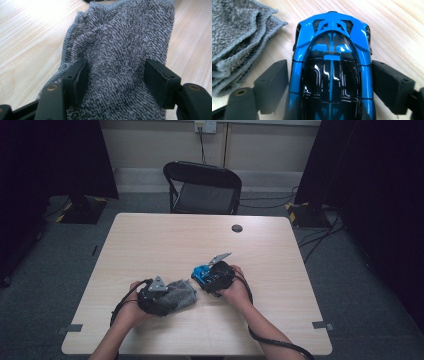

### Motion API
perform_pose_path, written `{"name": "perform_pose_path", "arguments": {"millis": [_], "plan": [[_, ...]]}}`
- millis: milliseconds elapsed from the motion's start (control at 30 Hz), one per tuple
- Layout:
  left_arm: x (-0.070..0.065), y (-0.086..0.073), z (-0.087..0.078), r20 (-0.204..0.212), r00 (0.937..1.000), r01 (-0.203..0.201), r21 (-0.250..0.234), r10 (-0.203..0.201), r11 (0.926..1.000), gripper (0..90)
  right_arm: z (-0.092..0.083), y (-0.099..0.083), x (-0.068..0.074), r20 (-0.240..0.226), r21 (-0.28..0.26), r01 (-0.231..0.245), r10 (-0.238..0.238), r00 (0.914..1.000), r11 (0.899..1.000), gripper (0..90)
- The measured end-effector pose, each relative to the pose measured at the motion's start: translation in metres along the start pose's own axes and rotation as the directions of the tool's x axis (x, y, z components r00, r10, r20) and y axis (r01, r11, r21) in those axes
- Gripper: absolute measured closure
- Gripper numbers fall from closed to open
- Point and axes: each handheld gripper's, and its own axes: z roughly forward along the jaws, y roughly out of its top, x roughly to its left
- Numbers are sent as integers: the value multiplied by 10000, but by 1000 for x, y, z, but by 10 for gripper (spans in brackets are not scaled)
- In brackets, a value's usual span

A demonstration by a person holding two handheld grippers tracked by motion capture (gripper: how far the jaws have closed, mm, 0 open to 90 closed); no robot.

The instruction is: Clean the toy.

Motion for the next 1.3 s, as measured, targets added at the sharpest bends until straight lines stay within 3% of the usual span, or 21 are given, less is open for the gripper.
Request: {"name": "perform_pose_path", "arguments": {"millis": [200, 733, 967, 1200, 1300], "plan": [[0, 1, 0, -28, 9995, 318, -16, -318, 9995, 360, 0, 3, 4, 459, 253, 115, -126, 9989, 9996, 254], [3, 0, -2, -121, 9979, 637, -117, -638, 9979, 435, 1, 4, 3, 383, 364, 208, -222, 9990, 9991, 247], [6, 1, -3, -350, 9938, 1054, -133, -1058, 9943, 569, -1, 2, 6, 575, 316, -31, 13, 9983, 9995, 254], [5, 4, -3, -399, 9941, 1016, 198, -1008, 9946, 724, -2, 1, 7, 681, 298, -168, 148, 9976, 9994, 258], [2, 6, -2, -566, 9938, 979, 341, -959, 9946, 747, -2, 1, 7, 682, 294, -159, 139, 9976, 9994, 259]]}}
